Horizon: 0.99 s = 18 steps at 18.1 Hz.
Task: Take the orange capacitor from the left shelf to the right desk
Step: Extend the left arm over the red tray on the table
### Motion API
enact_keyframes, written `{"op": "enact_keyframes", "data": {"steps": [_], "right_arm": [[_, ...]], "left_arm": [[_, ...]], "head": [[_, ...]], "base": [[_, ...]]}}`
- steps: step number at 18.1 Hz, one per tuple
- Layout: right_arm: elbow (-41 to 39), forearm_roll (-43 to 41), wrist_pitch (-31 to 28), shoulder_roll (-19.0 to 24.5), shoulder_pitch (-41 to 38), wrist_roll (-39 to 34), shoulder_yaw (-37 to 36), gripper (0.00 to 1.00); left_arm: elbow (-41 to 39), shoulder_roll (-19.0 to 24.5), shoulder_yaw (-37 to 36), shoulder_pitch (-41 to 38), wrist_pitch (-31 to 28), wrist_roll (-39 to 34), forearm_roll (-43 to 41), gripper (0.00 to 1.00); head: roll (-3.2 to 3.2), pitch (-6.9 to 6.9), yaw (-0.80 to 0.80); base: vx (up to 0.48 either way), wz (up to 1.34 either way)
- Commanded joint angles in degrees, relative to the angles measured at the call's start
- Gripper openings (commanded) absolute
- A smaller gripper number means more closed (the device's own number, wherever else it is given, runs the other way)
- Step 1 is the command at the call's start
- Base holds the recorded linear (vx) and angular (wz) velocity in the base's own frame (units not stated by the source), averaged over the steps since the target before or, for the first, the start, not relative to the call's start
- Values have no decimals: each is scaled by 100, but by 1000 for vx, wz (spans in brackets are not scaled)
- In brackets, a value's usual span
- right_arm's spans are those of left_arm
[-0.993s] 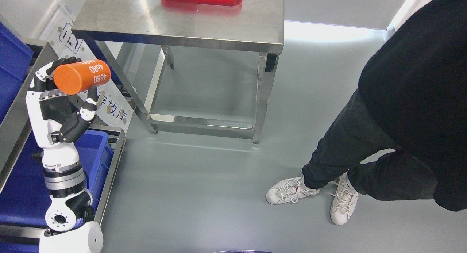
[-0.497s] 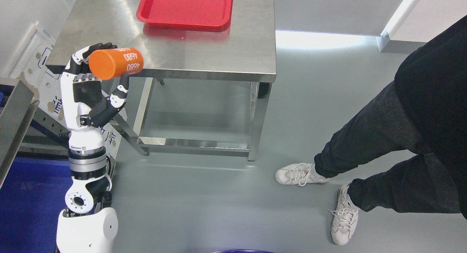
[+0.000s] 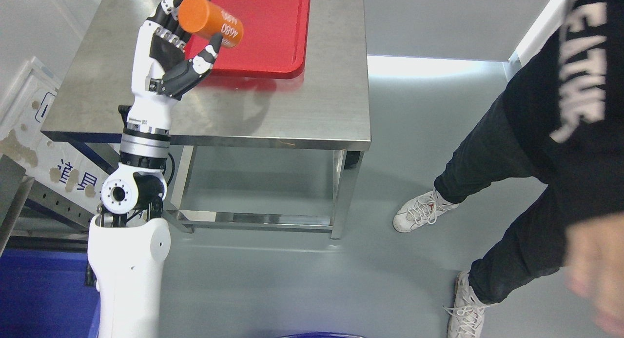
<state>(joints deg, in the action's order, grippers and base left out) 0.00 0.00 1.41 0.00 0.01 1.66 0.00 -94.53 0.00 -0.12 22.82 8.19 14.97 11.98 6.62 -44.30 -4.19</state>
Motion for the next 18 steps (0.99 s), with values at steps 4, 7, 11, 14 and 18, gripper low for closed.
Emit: {"op": "enact_keyframes", "data": {"steps": [4, 7, 11, 14, 18], "right_arm": [[-100, 26, -1, -100, -115, 1, -70, 100], [-100, 26, -1, -100, -115, 1, -70, 100], [-100, 26, -1, -100, -115, 1, -70, 100], [-100, 26, -1, -100, -115, 1, -70, 100], [-100, 26, -1, -100, -115, 1, -70, 100]], "left_arm": [[2707, 100, -1306, 2277, -397, -38, -547, 29], [3780, 100, -1306, 2875, -608, -47, -767, 29], [5748, 100, -1323, 3640, -820, -151, -811, 29], [6271, 100, -1219, 3739, -767, -739, -838, 30], [6280, 100, -893, 3616, -732, -776, -847, 30]], "head": [[0, 0, 0], [0, 0, 0], [0, 0, 0], [0, 0, 0], [0, 0, 0]], "base": [[149, -9], [110, -9], [75, 1], [43, -2], [10, -1]]}}
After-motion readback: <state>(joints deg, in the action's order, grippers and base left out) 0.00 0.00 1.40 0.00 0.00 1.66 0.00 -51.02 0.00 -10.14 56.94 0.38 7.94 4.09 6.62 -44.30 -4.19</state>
